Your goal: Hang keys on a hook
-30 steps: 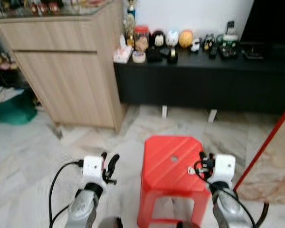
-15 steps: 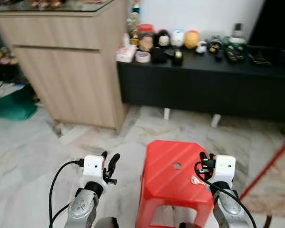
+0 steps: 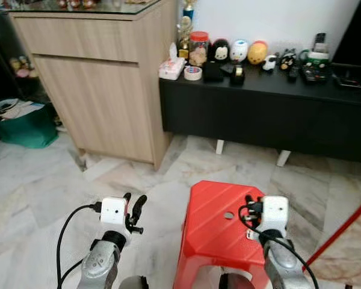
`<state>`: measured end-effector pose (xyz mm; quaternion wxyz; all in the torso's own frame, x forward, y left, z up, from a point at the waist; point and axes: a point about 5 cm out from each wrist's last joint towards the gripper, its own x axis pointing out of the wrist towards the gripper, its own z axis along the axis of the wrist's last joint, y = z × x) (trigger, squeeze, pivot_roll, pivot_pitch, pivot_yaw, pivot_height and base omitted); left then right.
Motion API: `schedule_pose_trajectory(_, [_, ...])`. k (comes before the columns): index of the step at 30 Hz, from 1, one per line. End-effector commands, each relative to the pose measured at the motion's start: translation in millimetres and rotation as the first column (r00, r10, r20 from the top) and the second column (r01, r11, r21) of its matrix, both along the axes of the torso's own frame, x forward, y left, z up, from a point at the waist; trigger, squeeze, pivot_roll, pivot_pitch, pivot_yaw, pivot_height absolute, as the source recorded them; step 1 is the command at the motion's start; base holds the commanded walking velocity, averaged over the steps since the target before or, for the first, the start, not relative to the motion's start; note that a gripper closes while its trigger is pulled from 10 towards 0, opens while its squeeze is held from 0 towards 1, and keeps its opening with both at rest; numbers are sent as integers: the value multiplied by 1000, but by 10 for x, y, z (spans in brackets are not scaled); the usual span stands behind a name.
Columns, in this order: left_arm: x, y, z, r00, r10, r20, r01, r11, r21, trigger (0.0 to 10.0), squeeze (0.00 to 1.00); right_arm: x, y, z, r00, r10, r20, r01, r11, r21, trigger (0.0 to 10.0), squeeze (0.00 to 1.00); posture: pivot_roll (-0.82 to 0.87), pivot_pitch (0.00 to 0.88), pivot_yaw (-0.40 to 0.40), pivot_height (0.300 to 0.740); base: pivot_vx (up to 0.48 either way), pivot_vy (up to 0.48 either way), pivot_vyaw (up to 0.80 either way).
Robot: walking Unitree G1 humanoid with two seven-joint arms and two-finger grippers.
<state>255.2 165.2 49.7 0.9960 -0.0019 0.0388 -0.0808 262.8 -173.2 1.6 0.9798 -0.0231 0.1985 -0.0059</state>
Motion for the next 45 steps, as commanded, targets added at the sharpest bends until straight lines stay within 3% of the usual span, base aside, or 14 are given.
schedule_pose_trajectory(1, [11,20,15,1000,0,2,0,1000,2,10000,0,15,-21,-54,998,17,-65,-19,1000,-25,10000,0,-14,0,-3,617,0,0,0])
schedule_pose_trajectory(7, [10,22,1,1000,-7,-8,7,1000,5,10000,0,47,-94,-148,982,30,-184,-45,996,-75,10000,0,-15,7,5,617,0,0,0])
schedule_pose_trajectory(17, [3,45,-19,1000,-14,-21,15,1000,14,10000,0,160,-111,-184,945,89,-314,-112,992,-55,10000,0,-4,18,17,617,0,0,0])
schedule_pose_trajectory(27, [-26,72,-19,999,-21,-26,21,1000,21,10000,0,248,-214,-130,944,50,-325,-75,995,-62,10000,24,10,32,31,617,0,0,0])
schedule_pose_trajectory(28, [-31,76,-18,999,-23,-27,24,999,23,10000,0,256,-224,-125,944,47,-328,-71,996,-59,10000,847,11,33,32,617,0,0,0])
schedule_pose_trajectory(29, [-33,80,-17,999,-24,-27,24,999,24,10000,0,257,-225,-126,943,47,-329,-70,996,-58,10000,1000,13,37,35,617,0,0,0])
schedule_pose_trajectory(31, [-36,87,-17,999,-24,-29,25,999,26,10000,0,250,-231,-133,942,44,-334,-68,996,-63,10000,1000,14,40,37,617,0,0,0])
schedule_pose_trajectory(32, [-39,91,-17,999,-26,-31,27,999,28,10000,0,244,-227,-141,938,51,-342,-76,995,-59,10000,702,18,44,41,617,0,0,0])
schedule_pose_trajectory(33, [-39,91,-17,999,-26,-31,27,999,28,10000,0,244,-227,-141,938,51,-342,-76,995,-59,10000,702,18,44,41,617,0,0,0])
schedule_pose_trajectory(34, [-42,95,-18,999,-28,-33,29,999,30,10000,0,237,-217,-151,934,64,-351,-87,995,-50,10000,0,18,44,43,617,0,0,0])
schedule_pose_trajectory(45, [-36,132,1,999,-30,-34,31,999,44,10000,0,244,-281,-142,928,57,-367,-87,994,-64,10000,0,37,48,53,617,0,0,0])
